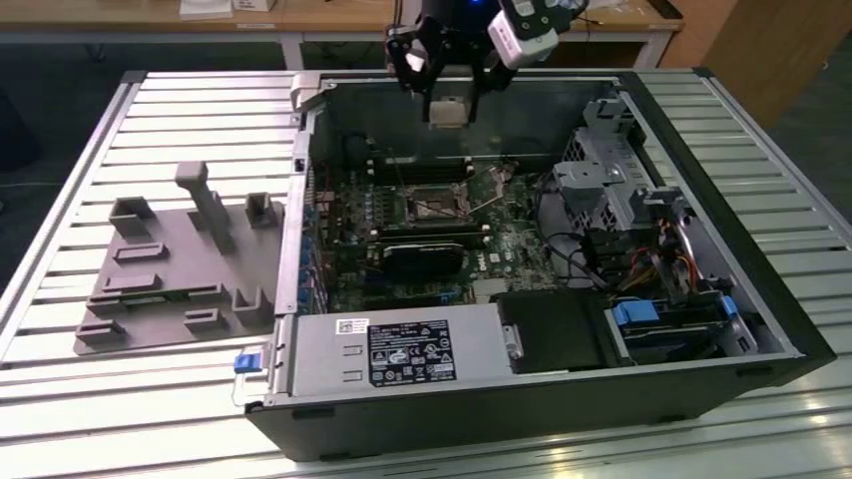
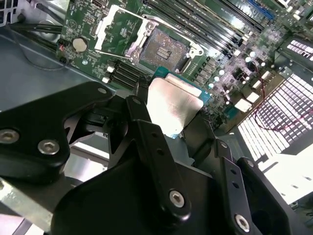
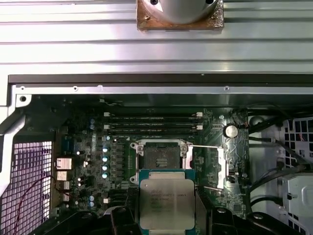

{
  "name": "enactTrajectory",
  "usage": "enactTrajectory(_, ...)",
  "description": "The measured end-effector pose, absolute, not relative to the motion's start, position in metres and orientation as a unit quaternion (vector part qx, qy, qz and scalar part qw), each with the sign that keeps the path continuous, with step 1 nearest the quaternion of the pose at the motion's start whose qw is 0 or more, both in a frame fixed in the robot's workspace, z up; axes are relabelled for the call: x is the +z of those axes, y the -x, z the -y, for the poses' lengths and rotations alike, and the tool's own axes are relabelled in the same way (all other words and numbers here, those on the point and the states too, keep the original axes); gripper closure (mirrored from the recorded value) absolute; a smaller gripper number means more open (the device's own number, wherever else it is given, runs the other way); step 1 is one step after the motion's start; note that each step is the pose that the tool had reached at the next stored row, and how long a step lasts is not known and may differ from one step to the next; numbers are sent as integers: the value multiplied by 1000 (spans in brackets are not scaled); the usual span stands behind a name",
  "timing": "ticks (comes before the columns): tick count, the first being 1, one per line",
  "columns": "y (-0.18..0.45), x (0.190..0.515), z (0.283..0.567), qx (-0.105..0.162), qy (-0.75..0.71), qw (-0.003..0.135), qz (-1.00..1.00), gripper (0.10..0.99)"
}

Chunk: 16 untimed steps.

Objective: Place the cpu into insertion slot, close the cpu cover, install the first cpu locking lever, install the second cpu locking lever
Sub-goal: 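Place the cpu into insertion slot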

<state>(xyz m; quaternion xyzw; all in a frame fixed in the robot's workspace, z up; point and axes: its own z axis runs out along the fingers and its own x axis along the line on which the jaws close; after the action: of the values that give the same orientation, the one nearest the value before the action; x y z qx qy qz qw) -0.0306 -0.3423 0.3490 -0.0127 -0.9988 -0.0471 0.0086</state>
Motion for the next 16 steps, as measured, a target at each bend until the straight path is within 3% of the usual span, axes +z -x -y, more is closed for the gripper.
enactTrajectory(16,31,322,342,-47,13,9,999,549)
